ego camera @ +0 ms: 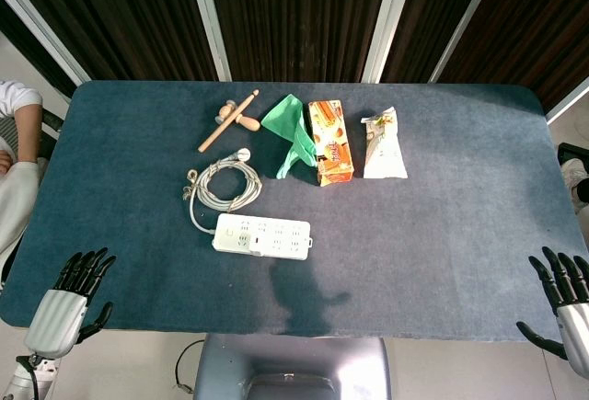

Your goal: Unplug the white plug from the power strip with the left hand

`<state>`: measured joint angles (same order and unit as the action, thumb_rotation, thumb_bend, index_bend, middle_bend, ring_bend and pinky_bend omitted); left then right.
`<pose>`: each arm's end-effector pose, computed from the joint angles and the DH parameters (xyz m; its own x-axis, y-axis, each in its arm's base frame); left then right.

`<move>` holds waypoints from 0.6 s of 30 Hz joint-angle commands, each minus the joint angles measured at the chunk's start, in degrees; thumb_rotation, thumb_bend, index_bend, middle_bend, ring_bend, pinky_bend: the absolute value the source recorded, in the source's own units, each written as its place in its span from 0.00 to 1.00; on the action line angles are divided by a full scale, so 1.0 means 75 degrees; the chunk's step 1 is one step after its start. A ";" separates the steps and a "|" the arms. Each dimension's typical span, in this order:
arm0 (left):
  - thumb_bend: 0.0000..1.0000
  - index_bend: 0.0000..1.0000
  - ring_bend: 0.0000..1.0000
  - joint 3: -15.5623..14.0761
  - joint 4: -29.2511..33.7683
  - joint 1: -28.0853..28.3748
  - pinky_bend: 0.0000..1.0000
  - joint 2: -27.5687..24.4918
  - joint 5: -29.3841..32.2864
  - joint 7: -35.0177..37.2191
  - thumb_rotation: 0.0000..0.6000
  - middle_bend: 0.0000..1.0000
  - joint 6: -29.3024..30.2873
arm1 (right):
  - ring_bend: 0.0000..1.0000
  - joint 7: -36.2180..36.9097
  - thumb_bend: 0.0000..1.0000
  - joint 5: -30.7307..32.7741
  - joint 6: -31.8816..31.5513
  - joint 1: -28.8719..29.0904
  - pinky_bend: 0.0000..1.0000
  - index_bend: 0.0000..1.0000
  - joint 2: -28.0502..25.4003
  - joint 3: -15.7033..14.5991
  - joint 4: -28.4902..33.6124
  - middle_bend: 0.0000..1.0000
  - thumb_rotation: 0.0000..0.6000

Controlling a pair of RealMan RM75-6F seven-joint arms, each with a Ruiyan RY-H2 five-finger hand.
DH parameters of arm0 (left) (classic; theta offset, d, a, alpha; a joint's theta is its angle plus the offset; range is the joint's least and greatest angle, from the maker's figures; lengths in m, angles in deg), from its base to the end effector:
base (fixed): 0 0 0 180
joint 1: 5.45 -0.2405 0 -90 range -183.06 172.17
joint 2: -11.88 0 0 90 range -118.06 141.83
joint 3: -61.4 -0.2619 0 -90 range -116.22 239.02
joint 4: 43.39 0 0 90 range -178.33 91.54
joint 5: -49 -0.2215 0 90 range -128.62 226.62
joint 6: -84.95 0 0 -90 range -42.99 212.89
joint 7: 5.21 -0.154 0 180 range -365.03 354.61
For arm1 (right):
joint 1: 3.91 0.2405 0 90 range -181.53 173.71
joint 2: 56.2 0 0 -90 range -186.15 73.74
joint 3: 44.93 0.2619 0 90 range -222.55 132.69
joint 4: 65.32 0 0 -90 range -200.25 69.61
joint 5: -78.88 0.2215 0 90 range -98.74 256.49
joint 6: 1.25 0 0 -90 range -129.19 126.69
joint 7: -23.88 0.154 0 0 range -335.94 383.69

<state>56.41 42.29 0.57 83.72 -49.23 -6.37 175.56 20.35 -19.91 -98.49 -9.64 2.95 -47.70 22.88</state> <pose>-0.3008 0.1651 0.0987 0.4040 0.0310 0.9142 0.8898 -0.2453 -0.3849 -0.3303 -0.1086 0.1860 0.5777 0.0283 0.8158 -0.8131 -0.0683 0.5781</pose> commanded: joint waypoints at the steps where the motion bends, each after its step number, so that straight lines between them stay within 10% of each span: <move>1: 0.43 0.00 0.00 0.0060 -0.0173 0.0074 0.07 0.0248 -0.0187 0.0240 1.00 0.00 0.0067 | 0.00 0.0054 0.25 -0.0060 0.0016 0.0007 0.00 0.00 -0.0004 -0.0035 0.0009 0.00 1.00; 18: 0.37 0.00 0.00 0.1461 -0.1750 0.2307 0.08 0.3854 0.0444 -0.1283 1.00 0.00 -0.2498 | 0.00 -0.0119 0.25 0.0072 0.0943 0.0406 0.00 0.00 -0.0052 -0.0103 0.0226 0.00 1.00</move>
<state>65.03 32.10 15.13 108.74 -47.53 -13.00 159.02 19.44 -19.39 -91.45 -6.62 2.58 -48.44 24.57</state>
